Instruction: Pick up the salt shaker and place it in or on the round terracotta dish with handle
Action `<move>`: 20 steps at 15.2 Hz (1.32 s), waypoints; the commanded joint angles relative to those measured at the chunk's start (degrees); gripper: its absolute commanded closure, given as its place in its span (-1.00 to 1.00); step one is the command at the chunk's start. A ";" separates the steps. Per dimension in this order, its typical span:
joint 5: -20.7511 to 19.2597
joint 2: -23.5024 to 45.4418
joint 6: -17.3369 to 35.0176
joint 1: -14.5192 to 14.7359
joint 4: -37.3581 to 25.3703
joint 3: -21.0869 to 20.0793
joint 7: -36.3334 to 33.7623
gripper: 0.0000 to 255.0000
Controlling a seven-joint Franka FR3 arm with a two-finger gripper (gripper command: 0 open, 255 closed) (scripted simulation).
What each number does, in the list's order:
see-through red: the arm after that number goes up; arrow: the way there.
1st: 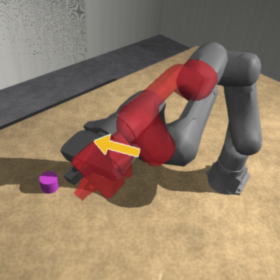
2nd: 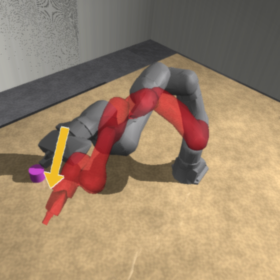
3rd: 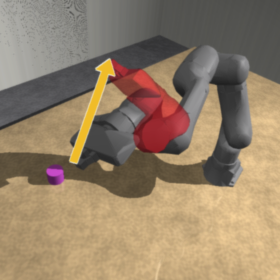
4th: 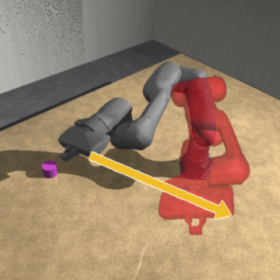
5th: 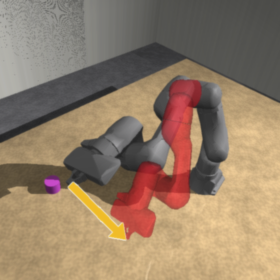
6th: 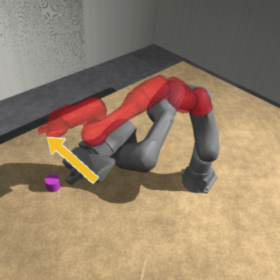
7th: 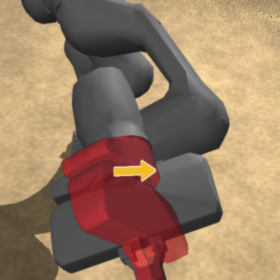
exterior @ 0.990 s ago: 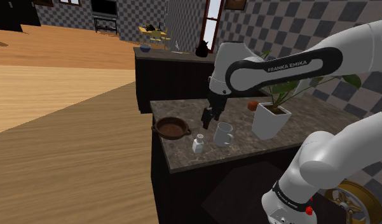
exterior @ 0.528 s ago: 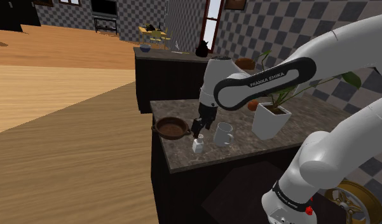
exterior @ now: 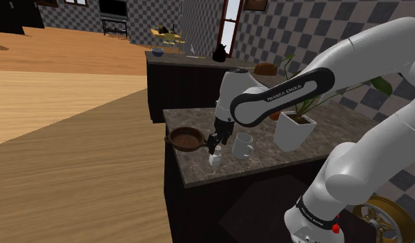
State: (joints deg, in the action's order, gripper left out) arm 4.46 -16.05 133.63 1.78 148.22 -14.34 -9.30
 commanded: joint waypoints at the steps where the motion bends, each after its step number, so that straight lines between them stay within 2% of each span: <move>1: -0.01 0.04 0.06 -0.01 0.01 0.00 0.00 -1.00; 4: -0.01 0.03 0.04 -0.01 0.00 0.00 0.00 -1.00; 5: -0.01 0.03 0.04 -0.01 0.00 0.00 0.00 1.00; 14: -0.01 0.04 0.06 -0.01 0.01 0.00 0.00 1.00; 20: 0.38 -3.04 -5.33 0.16 -2.34 0.50 0.45 1.00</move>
State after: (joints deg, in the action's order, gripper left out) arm 4.78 -18.66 129.18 1.88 146.31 -13.85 -8.81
